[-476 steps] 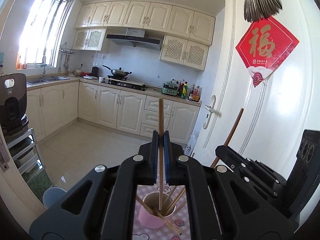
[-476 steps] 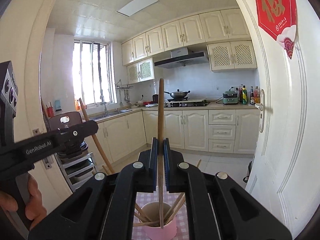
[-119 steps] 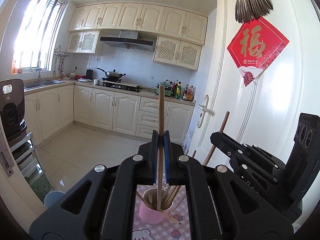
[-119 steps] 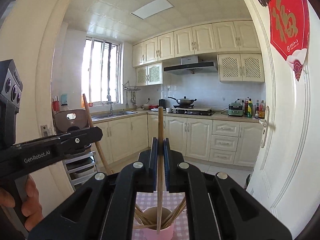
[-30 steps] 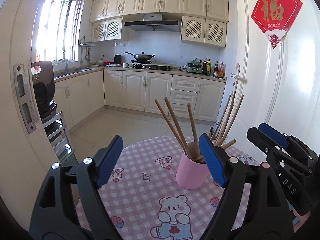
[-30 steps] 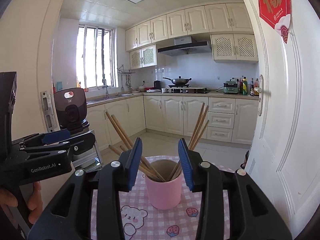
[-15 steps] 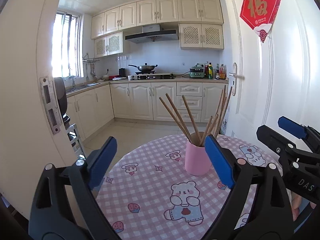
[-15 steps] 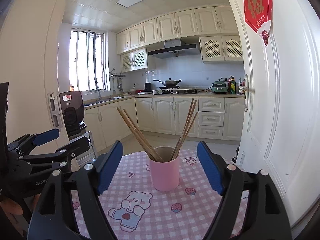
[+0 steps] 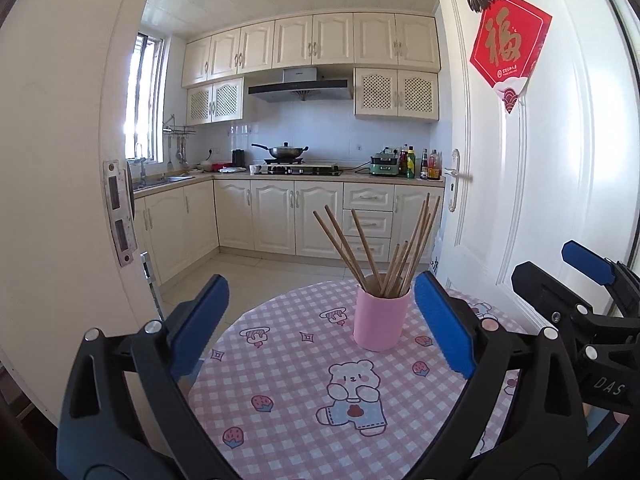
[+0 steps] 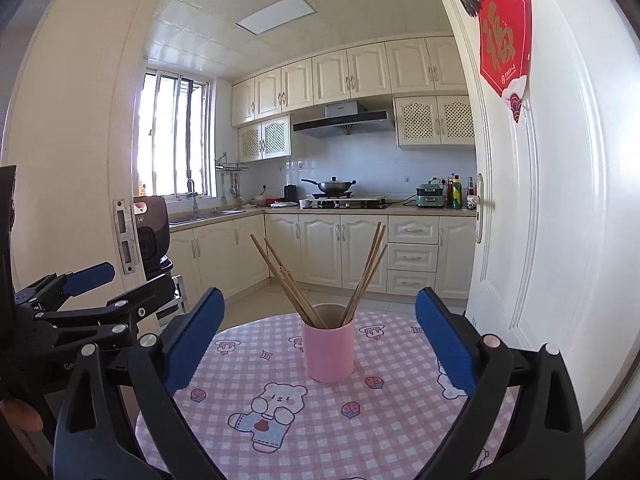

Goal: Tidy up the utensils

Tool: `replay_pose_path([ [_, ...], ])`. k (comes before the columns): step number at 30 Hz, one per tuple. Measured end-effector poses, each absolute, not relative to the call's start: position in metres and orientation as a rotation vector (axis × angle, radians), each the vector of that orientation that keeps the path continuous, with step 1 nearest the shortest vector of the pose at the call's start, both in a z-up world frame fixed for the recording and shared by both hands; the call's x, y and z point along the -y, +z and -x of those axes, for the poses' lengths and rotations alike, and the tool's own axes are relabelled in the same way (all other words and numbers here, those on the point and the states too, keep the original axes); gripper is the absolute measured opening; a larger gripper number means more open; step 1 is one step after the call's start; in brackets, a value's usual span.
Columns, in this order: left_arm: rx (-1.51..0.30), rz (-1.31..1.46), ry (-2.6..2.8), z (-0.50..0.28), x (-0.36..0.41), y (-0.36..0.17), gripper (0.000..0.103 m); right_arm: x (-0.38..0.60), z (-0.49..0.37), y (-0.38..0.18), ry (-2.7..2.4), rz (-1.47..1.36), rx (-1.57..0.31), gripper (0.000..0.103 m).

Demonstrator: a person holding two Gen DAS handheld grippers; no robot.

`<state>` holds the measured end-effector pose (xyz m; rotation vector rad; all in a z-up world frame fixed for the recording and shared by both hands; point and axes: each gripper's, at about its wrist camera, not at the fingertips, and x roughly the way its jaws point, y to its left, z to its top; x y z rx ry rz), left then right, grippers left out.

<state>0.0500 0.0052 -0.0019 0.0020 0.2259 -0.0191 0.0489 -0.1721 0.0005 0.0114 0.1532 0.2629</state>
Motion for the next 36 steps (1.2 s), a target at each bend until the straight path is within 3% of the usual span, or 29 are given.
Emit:
replay_pose_path([
  [36,-0.113,0.051,0.027,-0.025,-0.015,0.011,0.096,0.163,-0.034,0.006,0.278,0.004,-0.09,0.095],
])
